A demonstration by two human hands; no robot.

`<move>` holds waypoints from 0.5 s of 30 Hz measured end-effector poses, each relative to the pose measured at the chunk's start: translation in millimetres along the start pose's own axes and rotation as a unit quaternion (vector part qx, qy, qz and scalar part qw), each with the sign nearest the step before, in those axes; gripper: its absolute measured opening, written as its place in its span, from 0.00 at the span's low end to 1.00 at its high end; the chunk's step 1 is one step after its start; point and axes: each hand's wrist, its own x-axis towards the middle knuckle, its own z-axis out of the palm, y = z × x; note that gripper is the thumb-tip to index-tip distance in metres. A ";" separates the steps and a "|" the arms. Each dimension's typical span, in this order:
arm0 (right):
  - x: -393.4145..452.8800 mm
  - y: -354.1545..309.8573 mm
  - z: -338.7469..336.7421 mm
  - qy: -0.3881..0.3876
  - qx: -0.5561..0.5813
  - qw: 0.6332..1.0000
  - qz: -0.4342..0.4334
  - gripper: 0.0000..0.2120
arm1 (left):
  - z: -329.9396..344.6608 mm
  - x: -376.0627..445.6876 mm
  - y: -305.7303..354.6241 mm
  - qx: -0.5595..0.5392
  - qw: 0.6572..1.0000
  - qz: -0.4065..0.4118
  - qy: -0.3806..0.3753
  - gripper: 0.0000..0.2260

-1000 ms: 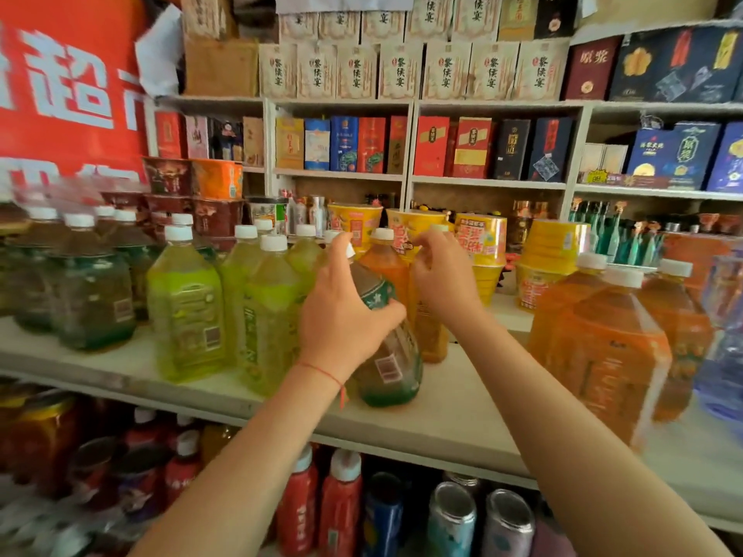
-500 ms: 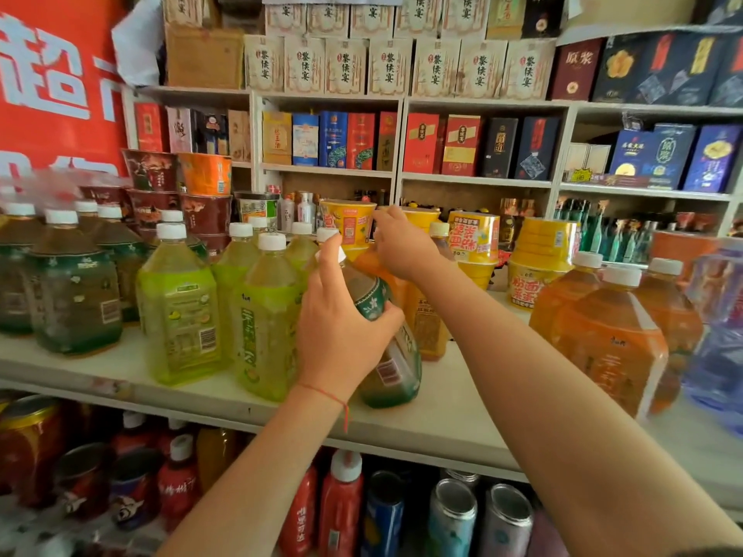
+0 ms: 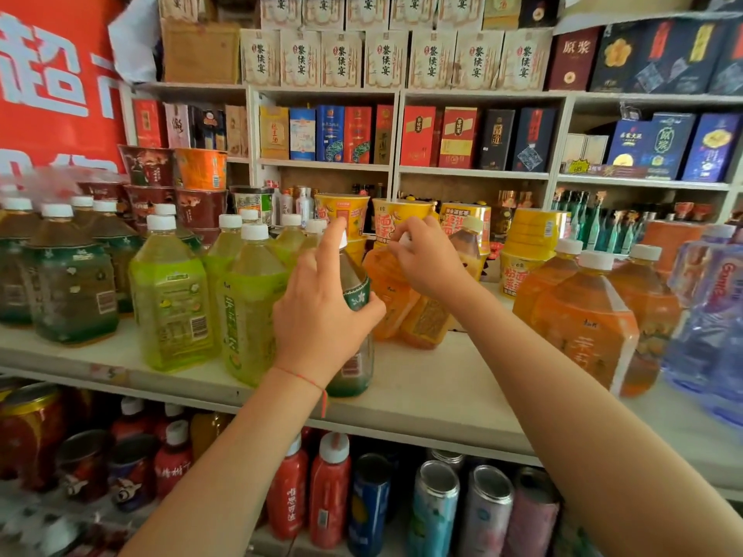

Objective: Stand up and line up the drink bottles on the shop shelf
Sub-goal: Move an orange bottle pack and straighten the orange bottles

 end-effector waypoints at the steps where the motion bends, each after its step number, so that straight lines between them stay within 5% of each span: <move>1: -2.4 -0.5 -2.8 -0.002 0.005 1.000 -0.003 0.08 | 2.2 -0.7 2.1 0.003 1.000 0.007 -0.005 0.40; 15: -7.5 -1.2 -21.2 -0.024 0.003 0.999 -0.026 0.10 | 20.8 4.6 2.7 -0.013 1.000 -0.011 0.003 0.42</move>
